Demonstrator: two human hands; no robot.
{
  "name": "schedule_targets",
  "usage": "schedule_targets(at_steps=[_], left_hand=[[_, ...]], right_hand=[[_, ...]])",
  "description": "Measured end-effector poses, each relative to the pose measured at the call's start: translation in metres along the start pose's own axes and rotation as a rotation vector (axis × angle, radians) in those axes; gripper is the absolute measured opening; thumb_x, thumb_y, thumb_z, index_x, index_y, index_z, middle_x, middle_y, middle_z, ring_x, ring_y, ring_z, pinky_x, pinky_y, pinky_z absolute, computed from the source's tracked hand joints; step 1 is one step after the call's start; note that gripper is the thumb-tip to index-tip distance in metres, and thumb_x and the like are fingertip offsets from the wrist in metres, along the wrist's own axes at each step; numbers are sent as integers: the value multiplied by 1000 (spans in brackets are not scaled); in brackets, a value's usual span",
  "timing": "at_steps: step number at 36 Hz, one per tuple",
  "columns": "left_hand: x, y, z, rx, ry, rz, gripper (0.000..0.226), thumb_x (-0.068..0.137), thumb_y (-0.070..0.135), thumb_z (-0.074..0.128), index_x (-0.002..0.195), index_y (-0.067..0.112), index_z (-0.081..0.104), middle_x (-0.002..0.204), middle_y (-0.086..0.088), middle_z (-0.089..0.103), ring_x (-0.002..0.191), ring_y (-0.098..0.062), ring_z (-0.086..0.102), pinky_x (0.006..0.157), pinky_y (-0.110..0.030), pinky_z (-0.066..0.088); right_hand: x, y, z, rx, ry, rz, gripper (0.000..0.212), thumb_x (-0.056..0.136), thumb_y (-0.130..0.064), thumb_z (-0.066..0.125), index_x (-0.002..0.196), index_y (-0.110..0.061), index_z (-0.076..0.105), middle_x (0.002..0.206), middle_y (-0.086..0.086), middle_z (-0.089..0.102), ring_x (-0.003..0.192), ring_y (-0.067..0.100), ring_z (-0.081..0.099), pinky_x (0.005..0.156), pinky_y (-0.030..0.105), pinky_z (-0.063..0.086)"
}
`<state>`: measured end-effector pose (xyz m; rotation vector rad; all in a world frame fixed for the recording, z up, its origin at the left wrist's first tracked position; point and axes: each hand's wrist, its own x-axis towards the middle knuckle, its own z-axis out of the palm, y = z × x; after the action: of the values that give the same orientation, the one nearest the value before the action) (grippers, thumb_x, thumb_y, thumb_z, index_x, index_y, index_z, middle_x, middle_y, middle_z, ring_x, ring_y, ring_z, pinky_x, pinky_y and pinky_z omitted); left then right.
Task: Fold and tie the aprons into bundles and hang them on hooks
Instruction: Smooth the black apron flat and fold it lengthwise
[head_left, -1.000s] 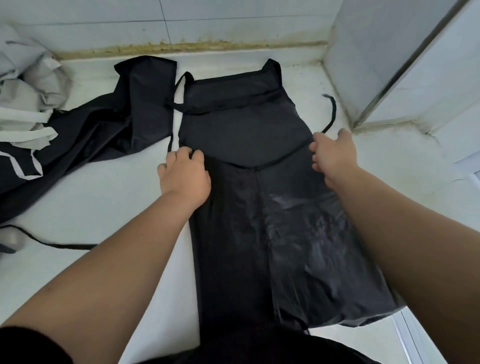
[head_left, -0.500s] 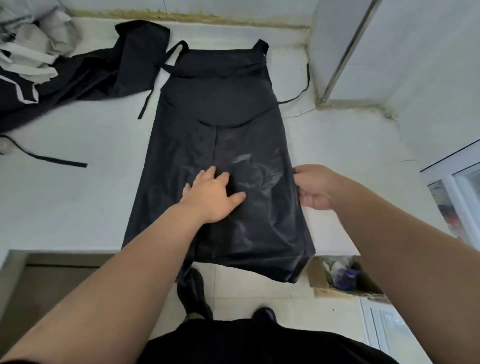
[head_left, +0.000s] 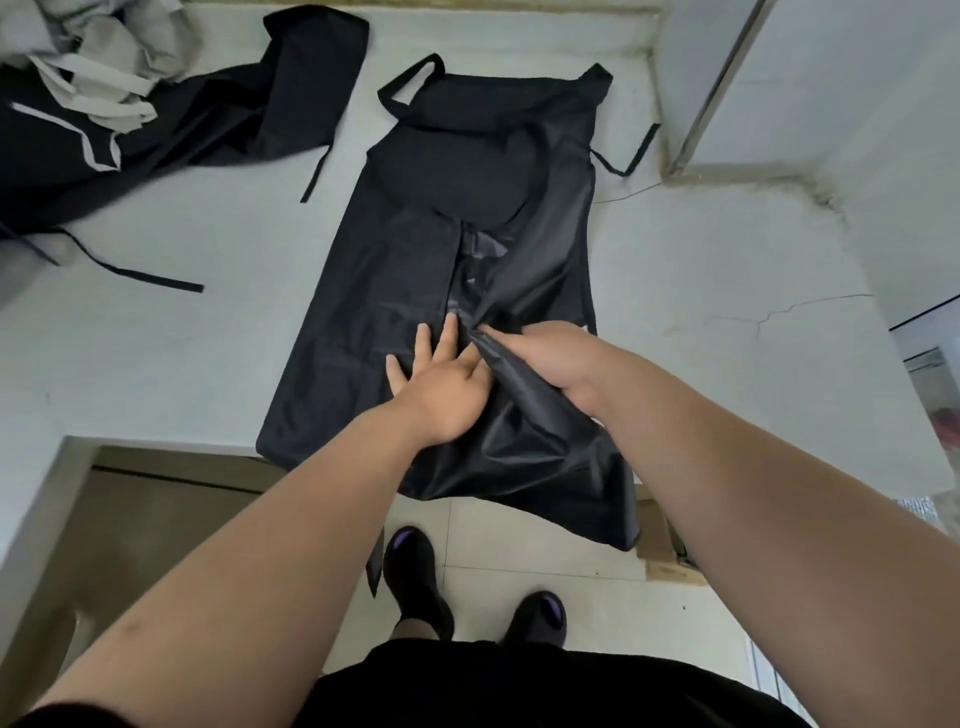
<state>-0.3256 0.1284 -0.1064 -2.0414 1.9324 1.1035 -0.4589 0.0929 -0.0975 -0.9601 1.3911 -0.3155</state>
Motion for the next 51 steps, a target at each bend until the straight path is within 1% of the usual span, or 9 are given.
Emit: schedule_targets(at_steps=[9,13,17,21,24,33,41,46,51], left_hand=[[8,-20,-15,120,-4,-113,57,100,52,20,151,42,-6,157,8,-25,144,-26,-24,112,-58,-11],[12,-14,-15,225,44,-110,61,101,48,23,152,34,-7,159,0,-23,144,-30,-23,111,-62,-9],[6,-5,-11,332,231,-25,57,101,38,33,153,25,12,160,-5,-4,146,-30,-1,115,-53,9],[-3,2,-6,245,212,137,51,101,45,32,149,27,30,156,0,18,139,-27,19,111,-42,23],[-6,8,-6,268,95,88,69,95,64,23,152,26,19,160,2,9,144,-26,10,114,-42,17],[-9,10,1,335,-10,60,76,97,59,27,153,21,-8,160,-1,-17,147,-24,-7,118,-41,8],[0,5,12,323,2,44,71,101,53,24,152,20,-13,158,-3,-25,147,-21,-16,119,-40,-4],[1,10,5,340,12,2,66,102,49,25,152,25,-11,158,-3,-25,147,-21,-17,119,-48,-5],[-9,23,14,491,273,6,63,102,43,32,153,25,1,159,-11,-7,145,-31,3,116,-47,13]], right_hand=[[-10,8,-49,-97,941,-218,18,90,-22,55,75,-12,53,74,2,53,77,23,51,69,28,38],[-25,8,-59,-81,1096,-329,38,89,-39,58,116,-11,55,94,-4,51,96,17,51,80,19,33],[-20,11,-45,185,865,-50,71,87,-33,61,144,-9,25,135,12,42,118,28,47,98,36,40],[-23,12,-35,458,520,108,33,80,-9,67,112,-2,60,98,13,67,83,27,65,75,38,57],[-38,6,-38,540,241,159,8,88,-9,63,93,-7,69,84,10,72,74,23,68,63,33,57],[-57,11,-51,683,95,-104,26,91,-12,59,116,-7,64,112,7,70,103,21,67,94,36,50],[-67,24,-58,619,-244,25,32,78,-1,53,108,-3,65,105,12,71,91,25,69,80,35,58],[-59,27,-89,-160,407,18,42,75,2,72,116,-3,63,114,16,66,97,30,65,84,39,55],[-65,31,-96,-107,867,-370,78,79,-14,68,145,-17,28,143,7,36,129,19,39,95,20,33]])
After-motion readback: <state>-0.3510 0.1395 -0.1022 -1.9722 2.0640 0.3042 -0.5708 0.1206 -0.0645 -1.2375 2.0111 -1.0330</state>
